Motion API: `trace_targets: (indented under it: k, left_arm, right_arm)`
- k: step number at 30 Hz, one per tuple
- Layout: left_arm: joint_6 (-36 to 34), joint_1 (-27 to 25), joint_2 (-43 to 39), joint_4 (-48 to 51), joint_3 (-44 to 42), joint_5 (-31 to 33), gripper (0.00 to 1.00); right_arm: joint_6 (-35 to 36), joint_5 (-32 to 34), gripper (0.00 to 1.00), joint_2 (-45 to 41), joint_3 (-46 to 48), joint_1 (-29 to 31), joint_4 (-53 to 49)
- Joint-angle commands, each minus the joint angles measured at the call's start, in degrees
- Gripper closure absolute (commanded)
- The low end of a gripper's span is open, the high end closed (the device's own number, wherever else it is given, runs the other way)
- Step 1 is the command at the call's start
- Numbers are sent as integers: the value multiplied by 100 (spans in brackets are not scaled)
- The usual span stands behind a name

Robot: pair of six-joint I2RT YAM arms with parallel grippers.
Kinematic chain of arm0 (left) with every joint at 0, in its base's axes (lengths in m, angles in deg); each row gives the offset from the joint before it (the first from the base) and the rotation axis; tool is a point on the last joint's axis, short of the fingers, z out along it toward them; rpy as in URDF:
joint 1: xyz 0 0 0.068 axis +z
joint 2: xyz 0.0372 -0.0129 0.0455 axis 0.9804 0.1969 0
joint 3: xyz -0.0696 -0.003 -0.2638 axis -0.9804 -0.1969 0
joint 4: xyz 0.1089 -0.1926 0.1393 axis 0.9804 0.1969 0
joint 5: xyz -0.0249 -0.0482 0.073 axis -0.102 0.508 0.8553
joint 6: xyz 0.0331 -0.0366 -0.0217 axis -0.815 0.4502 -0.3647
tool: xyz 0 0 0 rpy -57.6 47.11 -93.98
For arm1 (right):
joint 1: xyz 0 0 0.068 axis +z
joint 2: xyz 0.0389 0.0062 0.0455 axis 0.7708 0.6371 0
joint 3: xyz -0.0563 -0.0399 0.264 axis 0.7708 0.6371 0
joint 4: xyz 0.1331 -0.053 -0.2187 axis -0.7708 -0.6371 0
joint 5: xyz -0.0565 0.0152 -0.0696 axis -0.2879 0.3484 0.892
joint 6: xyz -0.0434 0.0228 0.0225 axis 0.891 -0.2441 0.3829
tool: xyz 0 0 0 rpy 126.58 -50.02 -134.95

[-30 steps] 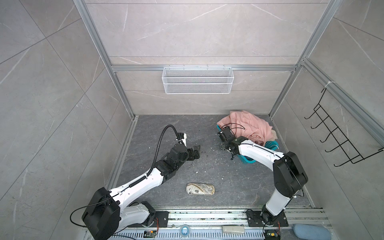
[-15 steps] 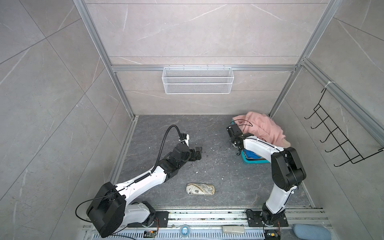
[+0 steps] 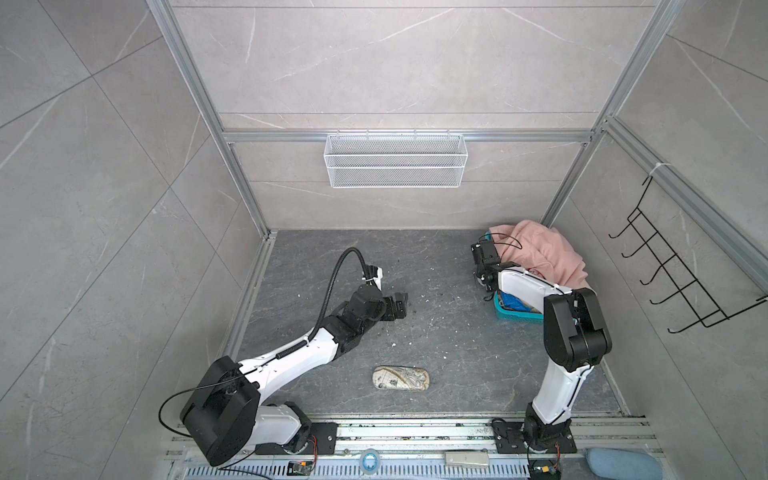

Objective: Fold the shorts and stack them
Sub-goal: 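Grasp the pink shorts with the right gripper and lift them from the basket, then drop the pink shorts onto the table in front of the left gripper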

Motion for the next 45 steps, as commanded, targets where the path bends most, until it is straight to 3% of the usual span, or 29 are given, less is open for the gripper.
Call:
trace_targets:
  k: [1, 4, 9, 13, 16, 24, 28, 31, 36, 40, 45]
  left_arm:
    - [14, -28, 12, -88, 264, 15, 0]
    - [6, -28, 38, -87, 307, 11, 0]
    - [0, -96, 122, -81, 430, -10, 0]
    - [-53, -201, 189, -77, 539, 41, 0]
    - [-133, -306, 215, -57, 628, 75, 0]
    - [-497, -612, 416, 134, 967, 224, 0]
    - [-531, -652, 474, 160, 978, 276, 0]
    - [-551, -650, 530, 150, 994, 289, 0]
    - [-513, -652, 628, 160, 1058, 287, 0]
    - [-492, -652, 605, 155, 1081, 338, 0]
    - [-915, -652, 313, 484, 1303, 807, 0]
  right_arm:
    - [-99, -193, 59, -31, 102, 15, 275]
    - [-307, -453, 41, -354, 272, 15, 247]
    - [-894, -901, 1, -1559, 723, 15, 109]
    - [-1613, -974, 1, -2509, 948, -84, -232]
    - [-2016, -1040, 1, -2758, 890, -406, -551]
    - [-2906, -2302, 2, -1943, 439, -1701, -855]
    - [-3010, -2228, 23, -1686, 437, -1826, -744]
    - [-3011, -2139, 52, -1582, 460, -1852, -693]
    - [-3036, -2111, 91, -1808, 597, -1874, -593]
    - [-3050, -2156, 98, -2219, 460, -1875, -714]
    - [-3160, -2827, 100, -2908, -228, -1581, -799]
